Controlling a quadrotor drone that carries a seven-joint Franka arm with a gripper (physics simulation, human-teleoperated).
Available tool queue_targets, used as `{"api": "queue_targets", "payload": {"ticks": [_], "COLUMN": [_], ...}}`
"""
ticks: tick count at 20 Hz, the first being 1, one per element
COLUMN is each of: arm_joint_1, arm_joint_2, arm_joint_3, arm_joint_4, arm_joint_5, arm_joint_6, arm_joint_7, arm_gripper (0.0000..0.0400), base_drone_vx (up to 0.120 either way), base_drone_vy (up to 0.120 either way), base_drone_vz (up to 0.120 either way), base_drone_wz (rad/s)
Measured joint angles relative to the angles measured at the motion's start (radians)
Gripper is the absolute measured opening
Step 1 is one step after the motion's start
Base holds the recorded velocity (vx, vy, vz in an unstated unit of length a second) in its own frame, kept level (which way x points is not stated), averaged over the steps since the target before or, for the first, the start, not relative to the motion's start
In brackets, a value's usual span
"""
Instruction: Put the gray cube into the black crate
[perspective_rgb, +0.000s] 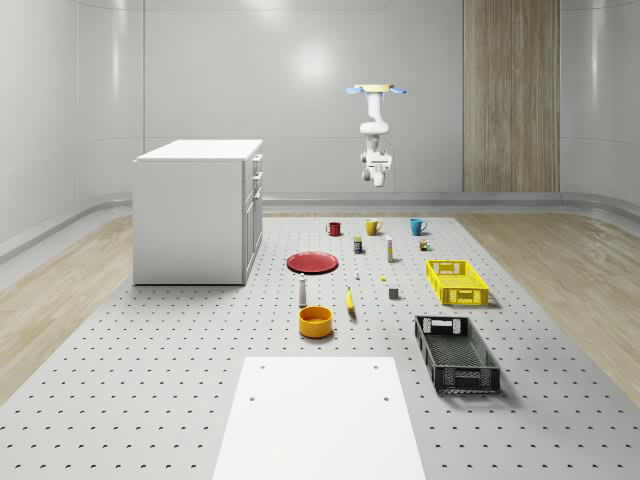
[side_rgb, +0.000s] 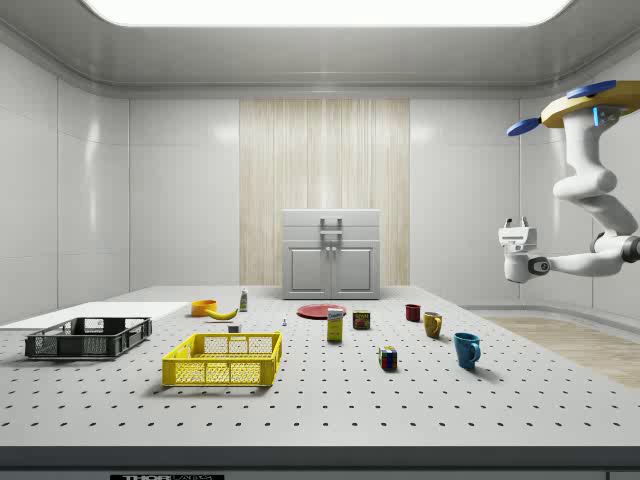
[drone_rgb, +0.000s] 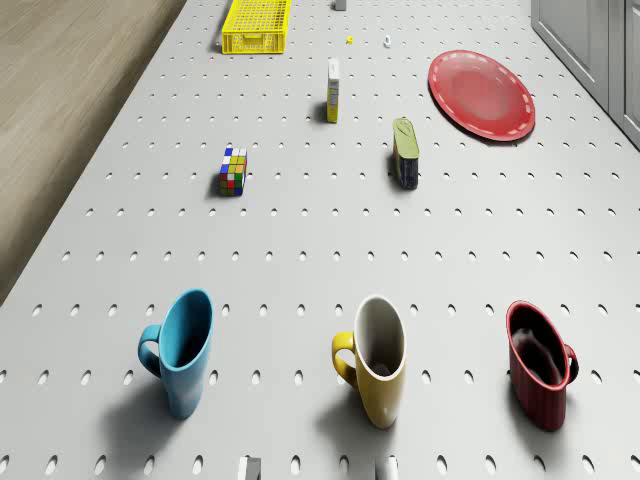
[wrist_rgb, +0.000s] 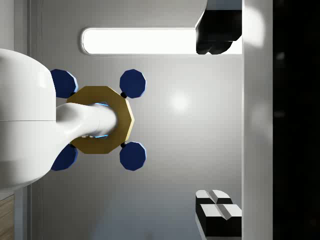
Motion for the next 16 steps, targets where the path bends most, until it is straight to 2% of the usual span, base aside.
{"api": "queue_targets", "payload": {"ticks": [3,8,12,16], "arm_joint_1": [-0.002,-0.003,-0.004,-0.005], "arm_joint_2": [0.007,0.04,0.065,0.079], "arm_joint_3": [0.001,0.002,0.003,0.003], "arm_joint_4": [0.063,0.17,0.236,0.273], "arm_joint_5": [0.001,0.001,0.002,0.002], "arm_joint_6": [-0.053,-0.124,-0.162,-0.182], "arm_joint_7": [-0.001,-0.002,-0.002,-0.003], "arm_gripper": [0.04,0.04,0.04,0.04], "base_drone_vx": [0.0,0.0,0.12,0.12], "base_drone_vy": [0.0,0.0,0.0,0.0], "base_drone_vz": [0.0,0.0,0.0,0.0], "base_drone_wz": [0.0,0.0,0.0,0.0]}}
